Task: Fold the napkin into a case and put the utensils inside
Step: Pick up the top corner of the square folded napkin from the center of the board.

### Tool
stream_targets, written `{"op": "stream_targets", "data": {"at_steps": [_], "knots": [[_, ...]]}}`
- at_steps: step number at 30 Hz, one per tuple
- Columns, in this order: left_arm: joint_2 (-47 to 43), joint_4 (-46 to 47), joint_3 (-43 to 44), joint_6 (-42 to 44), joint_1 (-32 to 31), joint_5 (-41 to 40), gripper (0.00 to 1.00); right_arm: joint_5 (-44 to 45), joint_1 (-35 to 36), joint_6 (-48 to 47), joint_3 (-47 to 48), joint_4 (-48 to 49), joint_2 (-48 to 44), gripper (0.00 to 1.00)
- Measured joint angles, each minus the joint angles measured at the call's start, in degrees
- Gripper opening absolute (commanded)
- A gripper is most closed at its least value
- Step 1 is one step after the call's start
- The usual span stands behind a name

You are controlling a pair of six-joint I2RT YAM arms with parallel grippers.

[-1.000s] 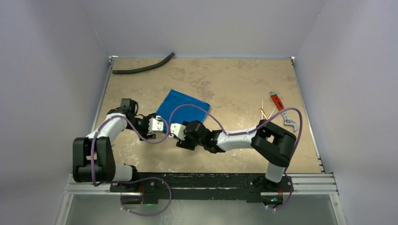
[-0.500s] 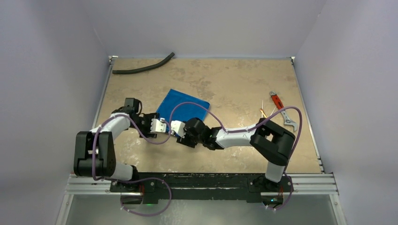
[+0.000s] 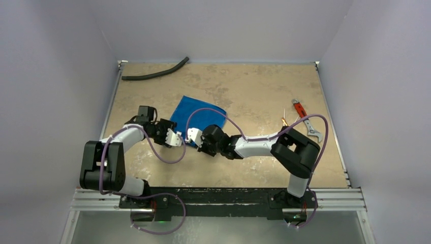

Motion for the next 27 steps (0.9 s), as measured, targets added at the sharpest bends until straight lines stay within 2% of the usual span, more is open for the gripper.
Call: {"op": "stream_targets", "data": {"at_steps": [7,11,24,26,27], "knots": [[1.3,5.0,-0.8,6.0,-2.3,-2.5,0.61,-1.8,-1.8,0.3,0.1,-0.5,-0.1,0.12],[2.1,7.1,-1.0,9.4,-3.4,-4.0,0.61,-3.1,-2.6,0.3,0.4,-1.2,-0.1,0.00],[4.0,12.8,-1.6,12.7,-4.1,-6.3,0.61,-13.8,-10.1,3.0,3.7,-6.6,-1.6,0.00],[4.7,12.9,-0.9,12.6,-4.5,-6.7,0.53,-15.5,-10.4,3.4,3.8,-7.0,-1.6,0.00],[5.2,12.7,-0.4,12.5,-4.8,-7.0,0.45,-16.5,-10.6,3.5,3.9,-7.3,-1.6,0.00]]}}
